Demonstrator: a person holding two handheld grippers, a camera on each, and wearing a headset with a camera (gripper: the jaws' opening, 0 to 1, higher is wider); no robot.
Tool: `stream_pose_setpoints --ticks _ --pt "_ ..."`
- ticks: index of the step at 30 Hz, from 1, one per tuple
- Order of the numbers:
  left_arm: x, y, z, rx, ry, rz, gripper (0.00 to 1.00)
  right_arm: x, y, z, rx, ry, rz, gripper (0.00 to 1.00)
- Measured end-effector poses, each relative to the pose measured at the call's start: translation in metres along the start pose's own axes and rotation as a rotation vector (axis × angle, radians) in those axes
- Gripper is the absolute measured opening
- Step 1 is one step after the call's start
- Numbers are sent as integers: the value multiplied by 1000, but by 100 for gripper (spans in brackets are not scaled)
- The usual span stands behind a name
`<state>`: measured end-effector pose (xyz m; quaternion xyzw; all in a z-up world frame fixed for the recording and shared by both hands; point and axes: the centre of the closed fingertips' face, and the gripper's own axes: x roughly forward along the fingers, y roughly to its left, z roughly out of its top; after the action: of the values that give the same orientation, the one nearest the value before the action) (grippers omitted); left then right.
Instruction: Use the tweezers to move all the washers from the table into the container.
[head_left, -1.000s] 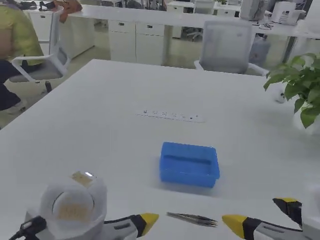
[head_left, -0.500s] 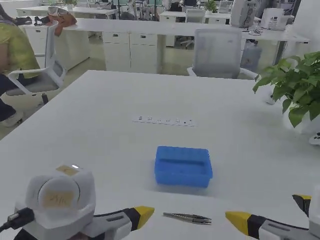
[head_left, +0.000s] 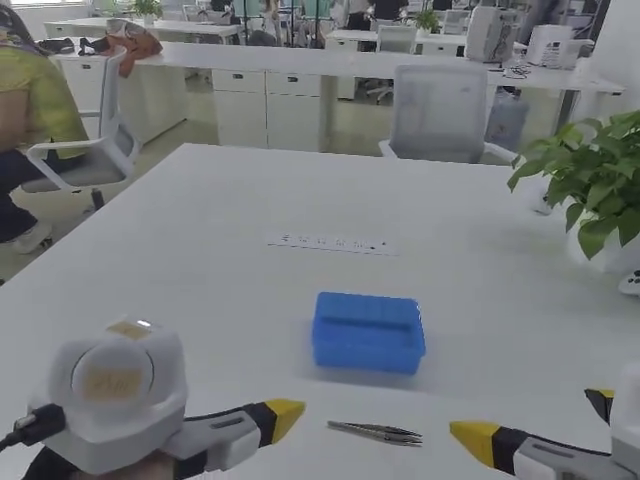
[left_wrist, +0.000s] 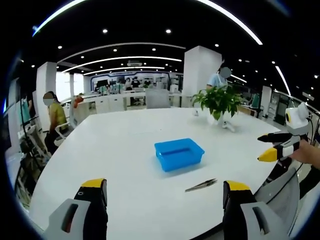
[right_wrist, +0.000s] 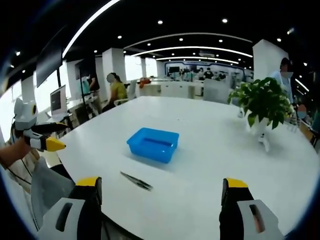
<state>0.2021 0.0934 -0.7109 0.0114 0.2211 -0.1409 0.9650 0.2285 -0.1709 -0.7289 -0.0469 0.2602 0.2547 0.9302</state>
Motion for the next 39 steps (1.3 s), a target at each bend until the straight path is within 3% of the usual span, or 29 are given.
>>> stream_pose_setpoints --ticks 3,33,36,39 --pt "-1 0 -2 23 6 10 99 0 0 -1 -11 4 0 99" --pt "-11 -2 -3 23 5 20 98 -4 12 4 -38 -4 23 99" --pt "-13 -1 -5 40 23 23 97 -4 12 5 -60 -3 19 99" --pt "-15 -3 0 55 15 28 98 -7 11 7 -66 -12 17 99"
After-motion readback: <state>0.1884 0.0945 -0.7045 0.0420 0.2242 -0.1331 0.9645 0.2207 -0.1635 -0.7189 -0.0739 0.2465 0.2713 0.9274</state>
